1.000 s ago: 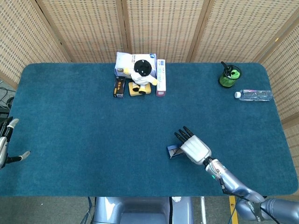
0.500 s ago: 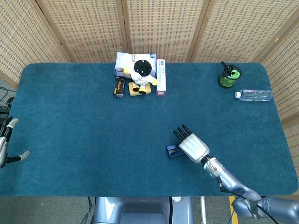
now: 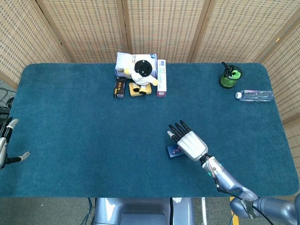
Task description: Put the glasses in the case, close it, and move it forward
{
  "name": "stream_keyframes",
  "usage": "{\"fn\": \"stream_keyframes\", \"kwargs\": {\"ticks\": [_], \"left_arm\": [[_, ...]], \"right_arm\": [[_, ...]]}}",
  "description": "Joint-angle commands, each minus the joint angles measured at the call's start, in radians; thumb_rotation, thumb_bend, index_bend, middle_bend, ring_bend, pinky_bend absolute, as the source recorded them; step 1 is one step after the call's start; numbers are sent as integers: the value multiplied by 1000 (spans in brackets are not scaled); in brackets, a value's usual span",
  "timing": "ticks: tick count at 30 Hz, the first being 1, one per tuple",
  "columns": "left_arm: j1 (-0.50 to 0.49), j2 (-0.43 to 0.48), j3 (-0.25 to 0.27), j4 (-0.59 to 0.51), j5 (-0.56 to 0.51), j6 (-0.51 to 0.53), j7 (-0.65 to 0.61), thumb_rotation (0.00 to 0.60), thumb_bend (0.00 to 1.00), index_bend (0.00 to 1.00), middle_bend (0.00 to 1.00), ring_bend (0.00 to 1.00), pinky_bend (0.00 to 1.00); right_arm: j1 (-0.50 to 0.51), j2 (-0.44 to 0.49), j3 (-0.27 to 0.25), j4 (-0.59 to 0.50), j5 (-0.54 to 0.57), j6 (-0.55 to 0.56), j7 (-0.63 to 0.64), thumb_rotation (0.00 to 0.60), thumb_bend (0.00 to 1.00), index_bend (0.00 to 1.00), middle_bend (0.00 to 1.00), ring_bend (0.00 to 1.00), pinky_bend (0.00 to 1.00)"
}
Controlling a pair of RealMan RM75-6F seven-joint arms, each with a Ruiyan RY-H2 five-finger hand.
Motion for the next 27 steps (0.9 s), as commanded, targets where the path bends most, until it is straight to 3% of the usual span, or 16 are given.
{"fn": "stream_keyframes", "kwargs": {"ticks": [1,5,8,11,17,27], "left_arm": [[0,0,0,0,0,-1,0,600,0,0,0,0,0],[0,0,0,0,1,0,0,600,0,0,0,0,0],[-2,-1,2,-1,2,-3,3,600,0,0,0,0,0],[-2,-1,2,-2,4,-2,5,600,0,0,0,0,0],[-1,-1,1,-3,2,0,5,600,0,0,0,0,0],[-2,-1,0,-2,-3,-2,5,600,0,0,0,0,0]], "right_arm": [[-6,12,10,-17,-18,26,37,600,260,53,0,0,0],[4,80,18,-98,6,-16,89,600,256,0,0,0,0],[45,191,9,-196,55,-155,147,600,215,0,0,0,0],[84,248,3,-230,91,-263,194,600,206,0,0,0,0],[122,224,-23,-153,81,-356,238,600,207,0,0,0,0],[124,145,-26,-59,78,-342,237,600,240,0,0,0,0]]}}
